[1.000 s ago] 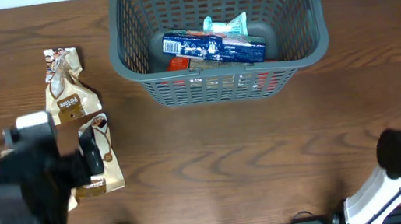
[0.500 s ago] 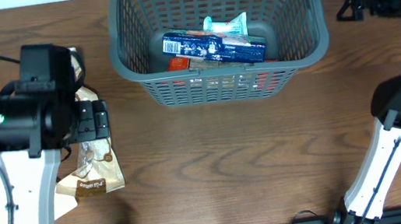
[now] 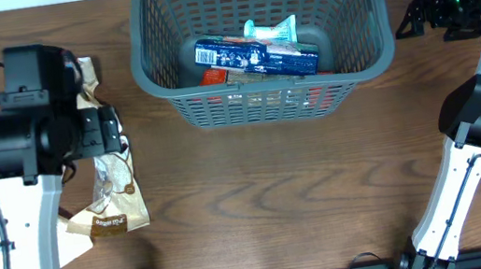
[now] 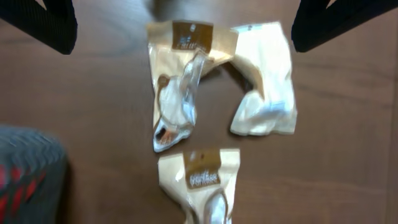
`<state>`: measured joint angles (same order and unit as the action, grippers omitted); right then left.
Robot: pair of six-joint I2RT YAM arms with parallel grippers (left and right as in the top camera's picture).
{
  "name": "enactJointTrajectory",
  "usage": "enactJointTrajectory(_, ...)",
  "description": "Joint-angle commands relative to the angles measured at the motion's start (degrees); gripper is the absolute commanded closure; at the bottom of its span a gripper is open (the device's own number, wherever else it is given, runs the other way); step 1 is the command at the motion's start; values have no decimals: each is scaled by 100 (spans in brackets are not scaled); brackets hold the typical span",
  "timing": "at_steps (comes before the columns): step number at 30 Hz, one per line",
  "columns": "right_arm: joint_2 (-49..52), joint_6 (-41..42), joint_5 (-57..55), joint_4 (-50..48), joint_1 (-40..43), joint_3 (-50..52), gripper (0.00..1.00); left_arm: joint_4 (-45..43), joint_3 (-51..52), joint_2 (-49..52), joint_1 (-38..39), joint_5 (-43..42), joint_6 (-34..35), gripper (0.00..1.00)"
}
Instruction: Pack container
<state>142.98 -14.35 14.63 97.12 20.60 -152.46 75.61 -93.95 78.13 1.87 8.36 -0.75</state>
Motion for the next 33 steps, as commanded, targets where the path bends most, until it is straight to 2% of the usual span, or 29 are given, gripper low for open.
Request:
enactJointTrajectory(1, -136, 162, -118, 20, -39, -33, 1, -210, 195, -188, -387, -498, -249, 2)
enactJointTrajectory(10, -210, 656, -800, 22, -37, -33, 1, -885, 1266, -140, -1679, -1987, -763, 2)
enactJointTrajectory(15, -490, 874, -1141, 22, 22, -31, 1, -1080, 1620, -140, -1825, -1991, -1014, 1)
enactJointTrajectory(24, -721, 966, -1226, 20, 245, -28, 1, -1373, 1821, 85, -1825, -1989, -1012, 1)
enactJointTrajectory(33, -721, 964, -1226, 0, 273, -28, 1, -1829, 1985, 1080, -1823, -1596, -1014, 1)
